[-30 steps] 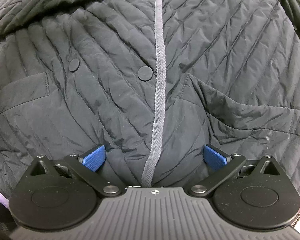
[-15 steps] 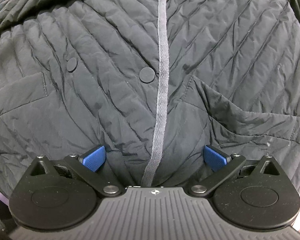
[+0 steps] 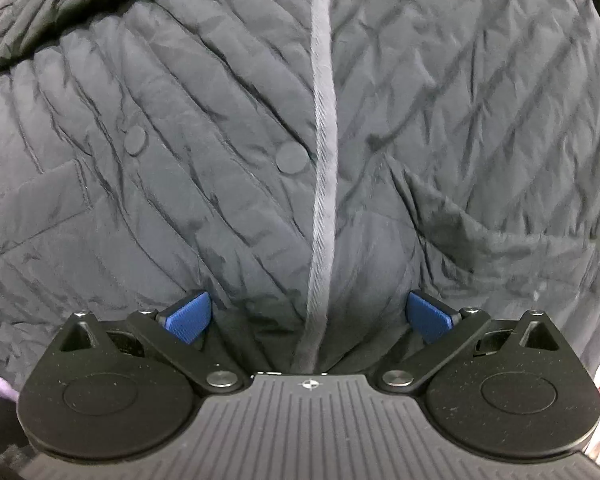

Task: Fold large clothes
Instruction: 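Lay the sleeve across the jacket front and open the left gripper, then grasp the grey collar drawstring with the right gripper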

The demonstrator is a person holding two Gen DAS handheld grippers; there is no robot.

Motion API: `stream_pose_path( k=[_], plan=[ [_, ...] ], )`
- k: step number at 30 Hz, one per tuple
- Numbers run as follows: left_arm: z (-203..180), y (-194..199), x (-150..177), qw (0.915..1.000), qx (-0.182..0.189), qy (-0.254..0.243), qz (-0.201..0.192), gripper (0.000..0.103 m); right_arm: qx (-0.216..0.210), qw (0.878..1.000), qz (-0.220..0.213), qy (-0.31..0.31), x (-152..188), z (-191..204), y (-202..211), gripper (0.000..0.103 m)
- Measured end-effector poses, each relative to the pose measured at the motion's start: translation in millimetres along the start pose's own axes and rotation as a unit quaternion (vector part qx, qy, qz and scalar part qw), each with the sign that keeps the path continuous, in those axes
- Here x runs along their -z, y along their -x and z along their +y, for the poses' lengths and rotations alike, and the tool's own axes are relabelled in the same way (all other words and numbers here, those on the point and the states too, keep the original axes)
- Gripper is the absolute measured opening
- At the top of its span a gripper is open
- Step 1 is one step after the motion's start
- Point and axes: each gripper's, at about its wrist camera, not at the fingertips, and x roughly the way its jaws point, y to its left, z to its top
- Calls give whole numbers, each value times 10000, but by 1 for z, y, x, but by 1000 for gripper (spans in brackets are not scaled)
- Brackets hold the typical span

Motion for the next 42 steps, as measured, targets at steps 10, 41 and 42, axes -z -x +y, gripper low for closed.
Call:
stream_pose_path(
  k=[10, 41, 42],
  plan=[
    [39, 8, 25, 9976, -195, 666, 20, 103, -1137, 9767, -1631, -807, -73, -24, 67, 101],
    [3, 5, 6, 9975, -520, 422, -201, 103, -808, 9403, -3088, -1179, -222, -87, 95, 11],
    [-2, 1, -1, 9977, -556, 312, -218, 103, -816, 9457, -2880, -1263, -222, -97, 87, 11]
  ],
)
